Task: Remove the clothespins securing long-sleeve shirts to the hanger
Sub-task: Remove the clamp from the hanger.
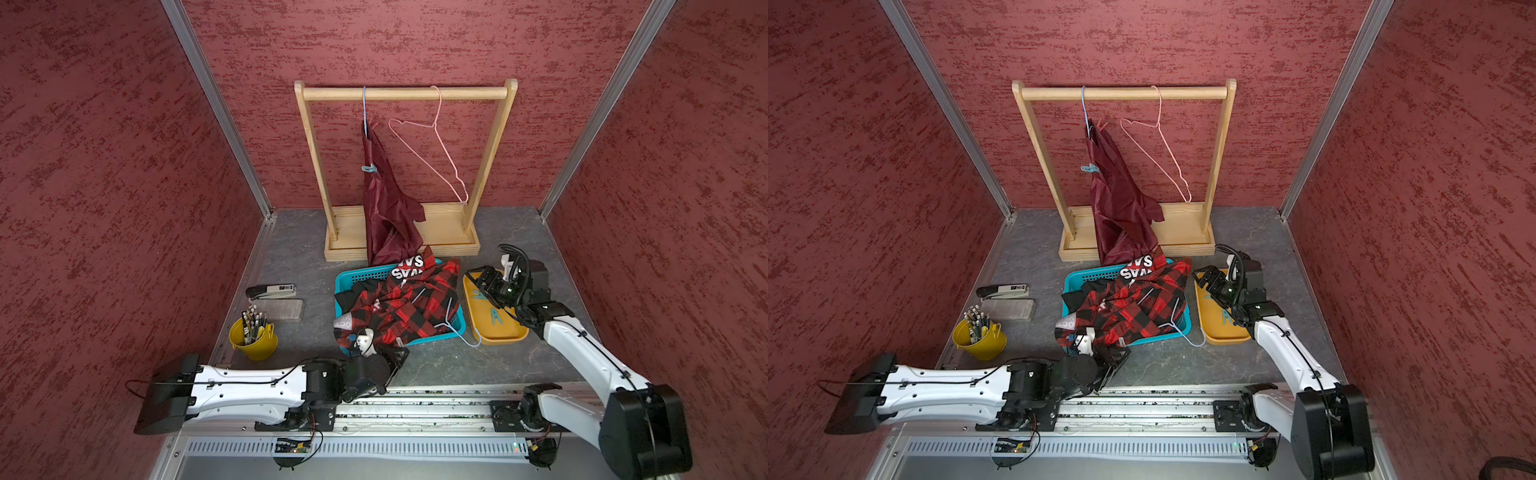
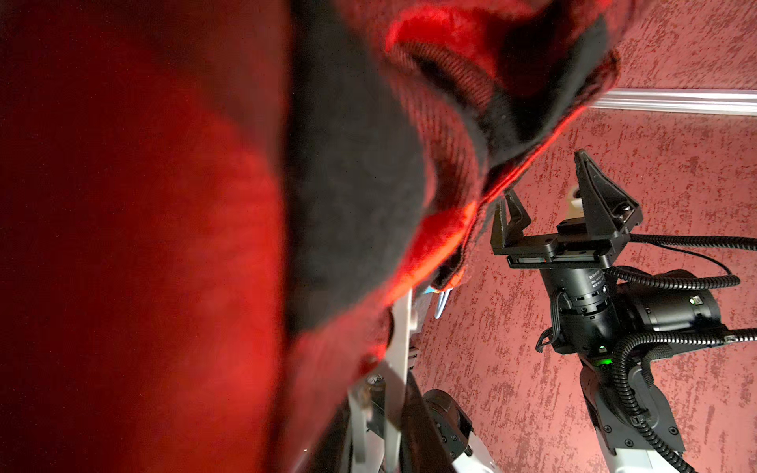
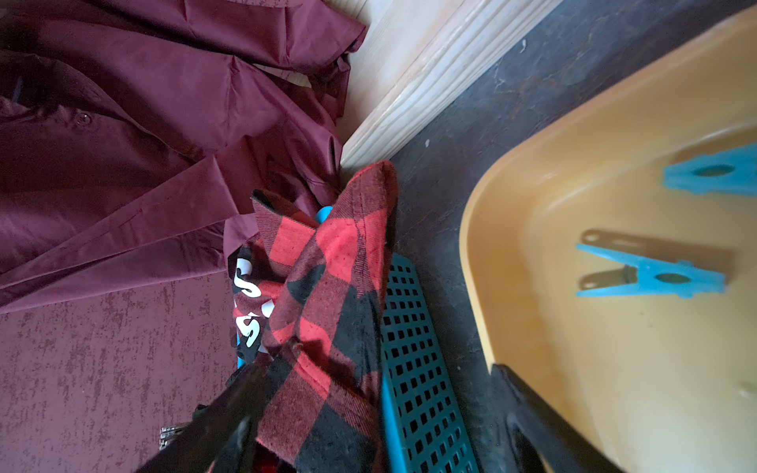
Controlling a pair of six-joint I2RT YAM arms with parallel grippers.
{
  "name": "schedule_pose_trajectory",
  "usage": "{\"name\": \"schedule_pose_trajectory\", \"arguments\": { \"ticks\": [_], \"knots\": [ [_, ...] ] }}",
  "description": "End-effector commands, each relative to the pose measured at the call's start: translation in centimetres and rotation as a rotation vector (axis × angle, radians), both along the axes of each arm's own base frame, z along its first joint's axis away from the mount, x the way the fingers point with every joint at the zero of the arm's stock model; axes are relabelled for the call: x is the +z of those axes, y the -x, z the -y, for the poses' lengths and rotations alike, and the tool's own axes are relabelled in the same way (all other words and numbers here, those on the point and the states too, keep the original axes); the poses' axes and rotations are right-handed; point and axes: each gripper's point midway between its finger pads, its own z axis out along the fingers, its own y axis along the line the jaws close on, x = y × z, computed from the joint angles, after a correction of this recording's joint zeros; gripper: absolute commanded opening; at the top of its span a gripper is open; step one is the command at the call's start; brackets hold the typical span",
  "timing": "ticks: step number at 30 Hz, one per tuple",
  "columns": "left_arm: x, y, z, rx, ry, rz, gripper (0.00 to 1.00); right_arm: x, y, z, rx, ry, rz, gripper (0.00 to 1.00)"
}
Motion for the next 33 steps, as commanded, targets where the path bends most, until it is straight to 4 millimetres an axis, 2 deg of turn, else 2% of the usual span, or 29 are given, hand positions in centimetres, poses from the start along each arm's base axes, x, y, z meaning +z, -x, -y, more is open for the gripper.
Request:
{"name": "schedule_pose_trajectory", "arguments": {
  "ticks": [1,8,18,23,29,33],
  "knots": [
    [-0.3,0.4,0.3,-0.067,-0.053,-0.011,0.04,0.5,-0.3,-0.4,0.021,-0.003,0.034,0.88],
    [0.7,-0.1,0.1,-0.053,-0.039,-0.020,0.01,0.5,-0.4,-0.6,0.027,-0.007,0.034,0.88],
    [3.9,-0.8,0.5,-0.060,-0.004,-0.018,0.01,1.2,-0.9,-0.5,0.032,0.009,0.049,0.88],
    [4.5,-0.8,0.7,-0.077,0.015,-0.029,0.00,1.4,-1.1,-0.7,0.042,0.004,0.053,0.89],
    [5.0,-0.1,1.1,-0.174,0.015,-0.051,0.00,1.7,-1.2,-0.8,0.052,0.020,0.056,0.89],
    [4.6,0.7,1.4,-0.242,0.019,-0.088,0.00,1.7,-1.2,-0.8,0.058,0.041,0.052,0.89]
  ]
}}
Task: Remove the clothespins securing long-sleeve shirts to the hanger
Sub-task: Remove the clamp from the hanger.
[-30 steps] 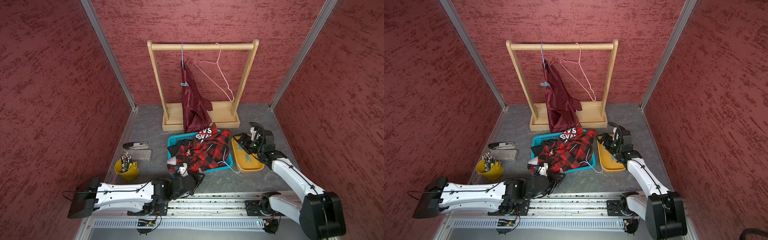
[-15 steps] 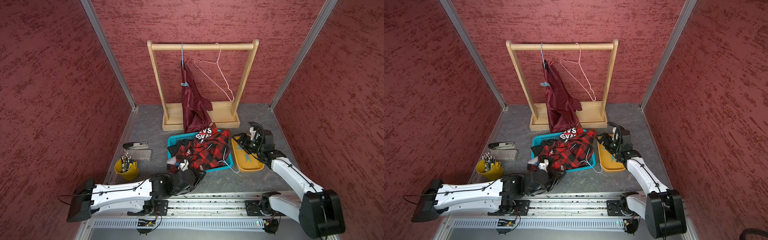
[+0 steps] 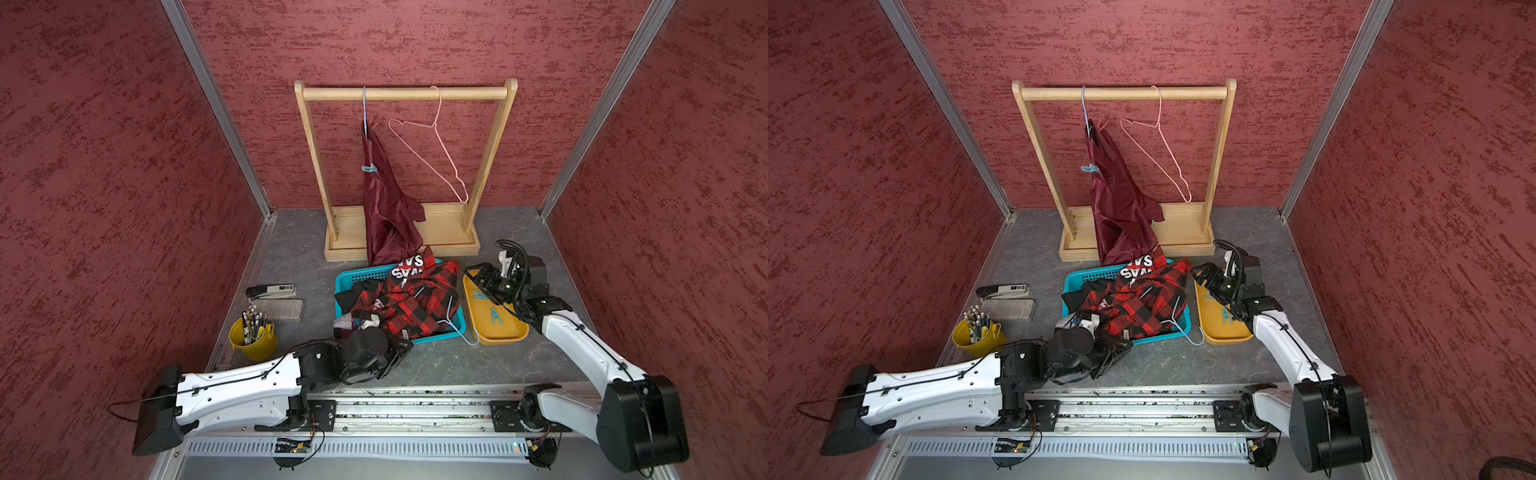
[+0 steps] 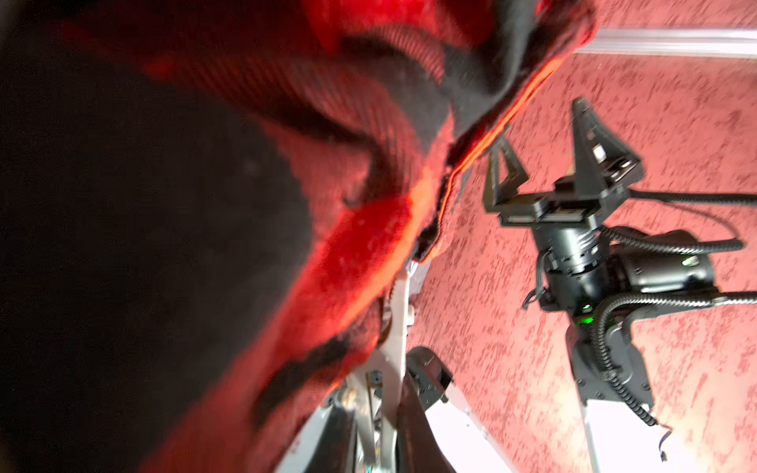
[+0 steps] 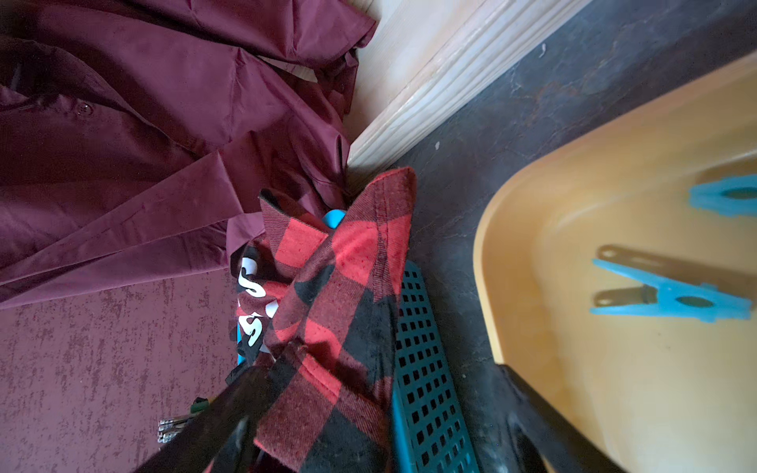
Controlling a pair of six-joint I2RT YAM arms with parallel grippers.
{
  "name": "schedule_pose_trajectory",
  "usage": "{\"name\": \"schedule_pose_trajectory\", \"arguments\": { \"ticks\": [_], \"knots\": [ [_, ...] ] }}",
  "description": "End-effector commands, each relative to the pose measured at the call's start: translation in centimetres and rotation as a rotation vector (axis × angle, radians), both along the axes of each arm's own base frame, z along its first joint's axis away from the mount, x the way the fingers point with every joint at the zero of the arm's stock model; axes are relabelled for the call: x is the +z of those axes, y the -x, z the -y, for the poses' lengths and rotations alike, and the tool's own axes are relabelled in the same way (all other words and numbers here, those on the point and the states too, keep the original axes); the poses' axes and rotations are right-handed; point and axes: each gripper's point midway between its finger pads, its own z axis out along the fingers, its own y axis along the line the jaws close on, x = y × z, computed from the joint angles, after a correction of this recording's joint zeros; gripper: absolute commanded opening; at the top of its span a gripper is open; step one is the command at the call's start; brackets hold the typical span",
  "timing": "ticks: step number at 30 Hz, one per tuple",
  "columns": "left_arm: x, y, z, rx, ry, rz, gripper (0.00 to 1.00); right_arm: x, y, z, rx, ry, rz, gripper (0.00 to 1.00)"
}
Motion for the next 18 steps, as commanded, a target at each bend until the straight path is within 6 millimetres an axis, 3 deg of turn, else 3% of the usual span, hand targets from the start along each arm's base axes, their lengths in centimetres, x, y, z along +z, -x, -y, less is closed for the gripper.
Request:
{"name": "schedule_pose_trajectory", "arguments": {
  "ticks": [1,10,18],
  "knots": [
    [0.7,1.2,0.8,-0.114,0.029,-0.016,0.00,1.3,-0.4,-0.4,0.025,0.025,0.036,0.89],
    [1.3,0.3,2.1,-0.259,0.094,-0.042,0.00,1.2,-0.7,-1.1,0.032,0.047,0.034,0.89],
    [2.4,-0.4,1.8,-0.382,0.192,-0.088,0.01,1.5,-1.9,-2.0,0.009,0.049,0.027,0.89]
  ]
}}
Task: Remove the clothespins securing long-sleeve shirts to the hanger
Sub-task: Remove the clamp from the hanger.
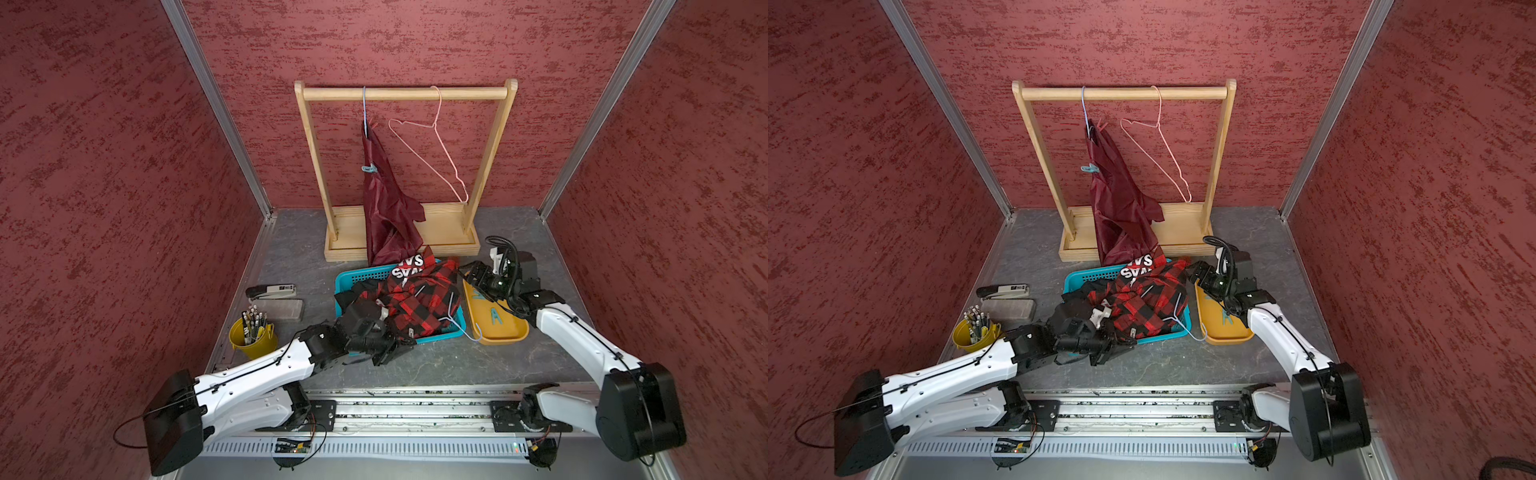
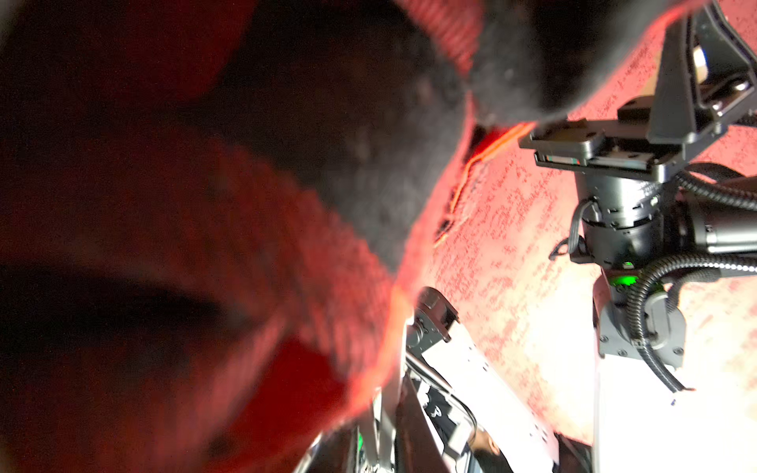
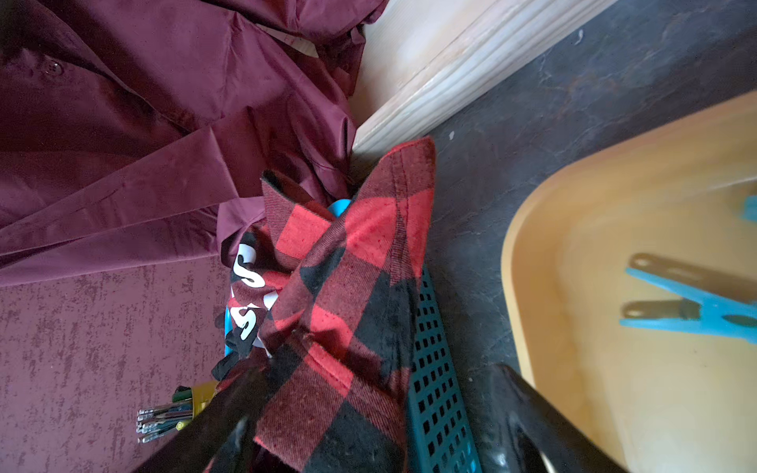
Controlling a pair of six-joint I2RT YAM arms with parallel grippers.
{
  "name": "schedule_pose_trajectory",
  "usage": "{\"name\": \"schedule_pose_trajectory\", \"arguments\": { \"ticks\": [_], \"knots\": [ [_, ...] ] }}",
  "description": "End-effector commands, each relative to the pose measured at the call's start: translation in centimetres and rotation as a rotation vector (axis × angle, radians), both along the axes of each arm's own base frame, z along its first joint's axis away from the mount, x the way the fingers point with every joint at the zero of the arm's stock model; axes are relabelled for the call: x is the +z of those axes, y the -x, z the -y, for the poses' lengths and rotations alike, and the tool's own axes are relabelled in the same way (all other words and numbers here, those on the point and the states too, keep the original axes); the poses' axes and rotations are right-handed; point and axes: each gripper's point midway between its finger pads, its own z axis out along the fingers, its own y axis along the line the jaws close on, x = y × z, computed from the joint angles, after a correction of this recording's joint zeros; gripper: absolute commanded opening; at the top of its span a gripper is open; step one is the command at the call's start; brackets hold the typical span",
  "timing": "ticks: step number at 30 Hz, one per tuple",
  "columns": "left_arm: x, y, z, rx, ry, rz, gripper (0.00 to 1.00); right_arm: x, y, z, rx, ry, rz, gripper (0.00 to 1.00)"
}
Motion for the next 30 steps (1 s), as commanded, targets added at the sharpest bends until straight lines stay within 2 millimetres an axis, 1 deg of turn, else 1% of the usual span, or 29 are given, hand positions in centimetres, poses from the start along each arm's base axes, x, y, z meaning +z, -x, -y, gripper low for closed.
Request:
{"name": "schedule_pose_trajectory", "arguments": {
  "ticks": [1,5,7,11,13,16,18,21,23,25,30],
  "knots": [
    [2.9,1.0,1.2,-0.154,0.126,0.023,0.01,1.7,-1.3,-0.2,-0.034,0.003,0.036,0.89],
    [3.4,1.5,1.3,-0.213,0.149,0.001,0.01,1.6,-1.5,-0.8,-0.031,-0.001,0.022,0.89],
    [3.3,1.6,0.6,-0.208,0.126,-0.018,0.00,1.7,-1.6,-0.9,-0.036,0.003,0.021,0.89],
    [4.0,1.9,-0.7,-0.180,0.135,-0.031,0.00,2.1,-1.7,-1.3,-0.044,-0.005,0.026,0.89],
    [4.4,2.4,-1.3,-0.175,0.136,-0.039,0.00,2.1,-1.9,-1.6,-0.044,-0.010,0.029,0.89],
    [5.2,2.9,-1.8,-0.192,0.163,-0.020,0.01,2.1,-2.1,-2.1,-0.034,-0.017,0.033,0.89],
    [6.2,2.6,-1.7,-0.208,0.194,0.015,0.01,2.3,-2.2,-2.6,-0.021,-0.016,0.041,0.89],
    [8.0,2.0,-1.0,-0.272,0.212,0.112,0.01,2.8,-2.5,-3.0,-0.008,-0.004,0.052,0.89],
    [8.2,1.6,-0.9,-0.332,0.139,0.188,0.01,3.2,-2.6,-3.0,-0.002,0.011,0.059,0.89],
    [8.4,0.7,-1.1,-0.389,0.040,0.298,0.01,3.6,-2.5,-3.0,0.009,0.035,0.057,0.89],
    [8.5,-2.5,-2.6,-0.458,-0.244,0.519,0.01,4.9,-1.5,-3.4,0.047,0.055,0.053,0.90]
  ]
}}
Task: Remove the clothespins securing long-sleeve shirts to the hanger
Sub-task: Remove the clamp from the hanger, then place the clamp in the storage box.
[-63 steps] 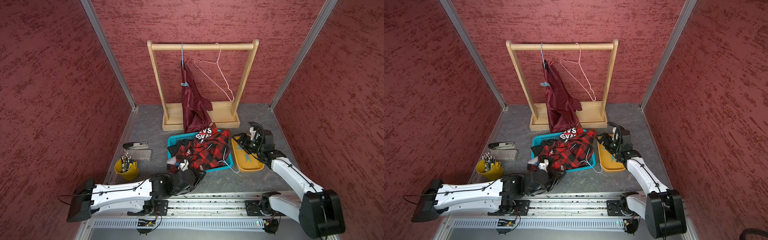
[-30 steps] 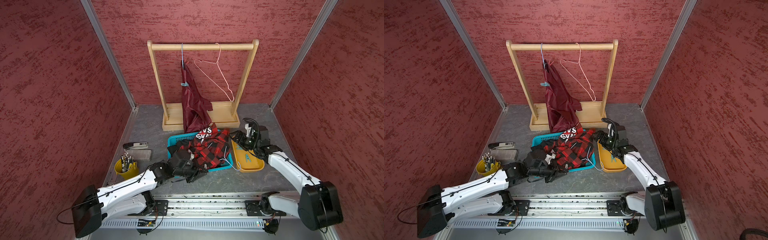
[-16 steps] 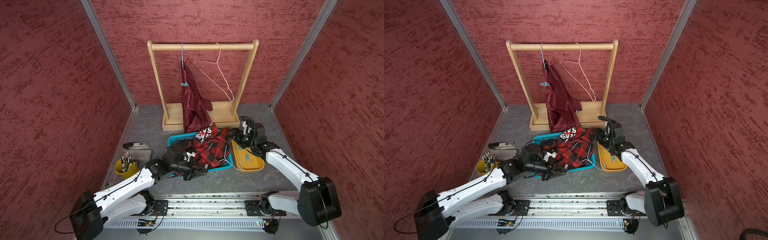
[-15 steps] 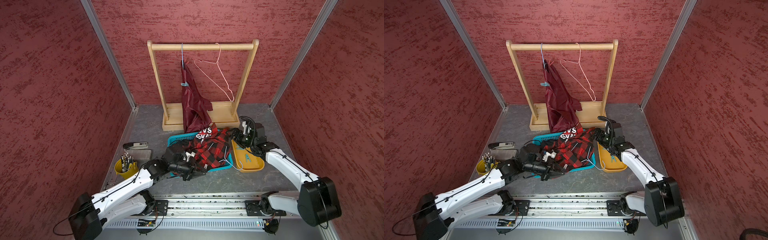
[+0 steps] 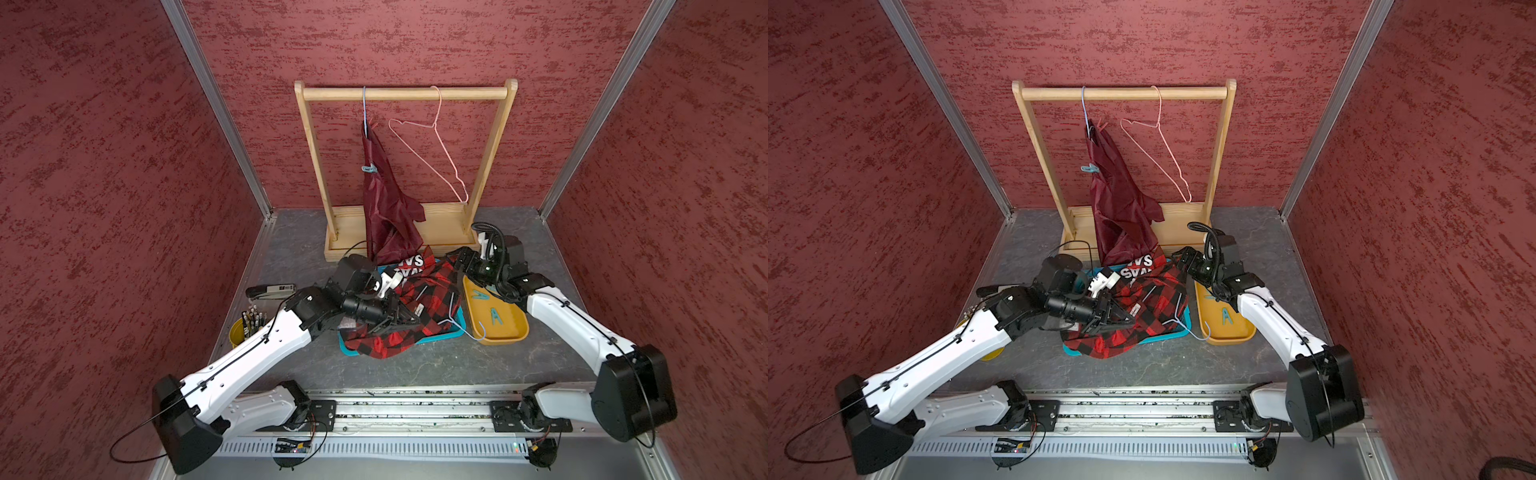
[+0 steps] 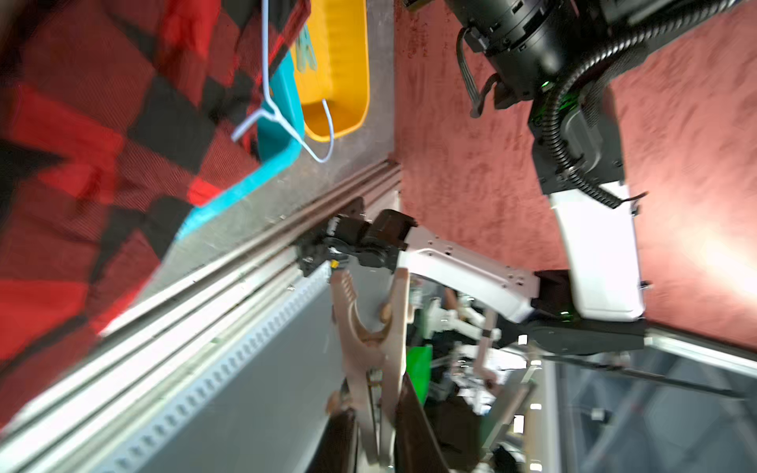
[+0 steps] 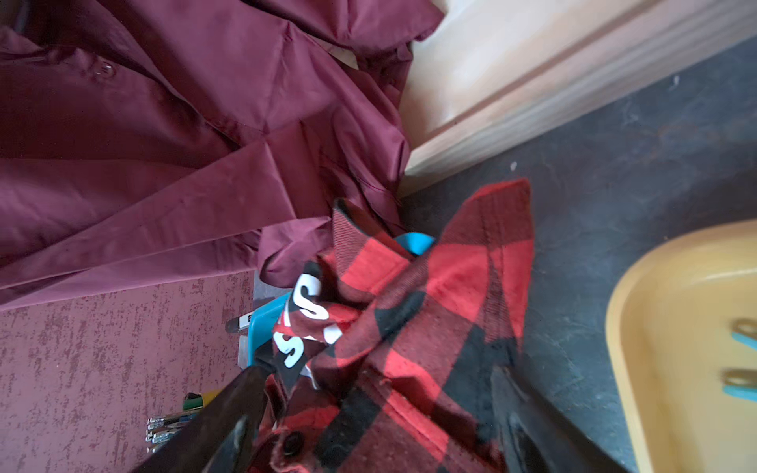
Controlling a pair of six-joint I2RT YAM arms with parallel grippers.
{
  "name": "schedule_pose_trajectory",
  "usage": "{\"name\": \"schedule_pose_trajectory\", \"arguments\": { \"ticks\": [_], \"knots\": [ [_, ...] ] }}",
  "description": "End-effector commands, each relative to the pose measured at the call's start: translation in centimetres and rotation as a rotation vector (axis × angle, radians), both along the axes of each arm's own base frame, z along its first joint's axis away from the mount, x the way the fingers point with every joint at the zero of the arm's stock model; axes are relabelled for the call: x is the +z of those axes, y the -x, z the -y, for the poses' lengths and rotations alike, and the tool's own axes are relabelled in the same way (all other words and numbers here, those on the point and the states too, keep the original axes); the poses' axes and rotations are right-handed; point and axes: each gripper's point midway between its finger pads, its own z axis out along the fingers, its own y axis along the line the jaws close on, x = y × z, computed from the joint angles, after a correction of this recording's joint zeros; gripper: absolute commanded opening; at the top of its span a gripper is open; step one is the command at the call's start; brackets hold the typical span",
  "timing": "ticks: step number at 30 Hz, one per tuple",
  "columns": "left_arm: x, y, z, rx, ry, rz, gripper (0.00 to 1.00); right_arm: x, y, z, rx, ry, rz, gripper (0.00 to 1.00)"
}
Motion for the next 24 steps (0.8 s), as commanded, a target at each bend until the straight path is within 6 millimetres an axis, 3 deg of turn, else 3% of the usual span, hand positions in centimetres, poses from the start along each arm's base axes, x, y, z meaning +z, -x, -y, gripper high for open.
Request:
{"name": "schedule_pose_trajectory", "arguments": {
  "ticks": [1,10,17,24],
  "knots": [
    [-2.5,-1.4,-2.8,-0.060,-0.257,0.233,0.01,1.1,1.1,-0.1,0.019,0.034,0.001,0.90],
    [-2.3,-6.5,-4.4,-0.015,-0.512,0.599,0.04,4.6,4.9,-3.9,0.144,-0.085,0.022,0.87],
    [-2.3,-7.5,-3.2,-0.039,-0.580,0.758,0.04,6.6,7.3,-8.2,0.269,-0.178,0.042,0.79],
    [-2.8,-8.2,-2.2,-0.055,-0.591,0.772,0.04,7.4,8.7,-11.6,0.350,-0.227,0.054,0.73]
  ]
}}
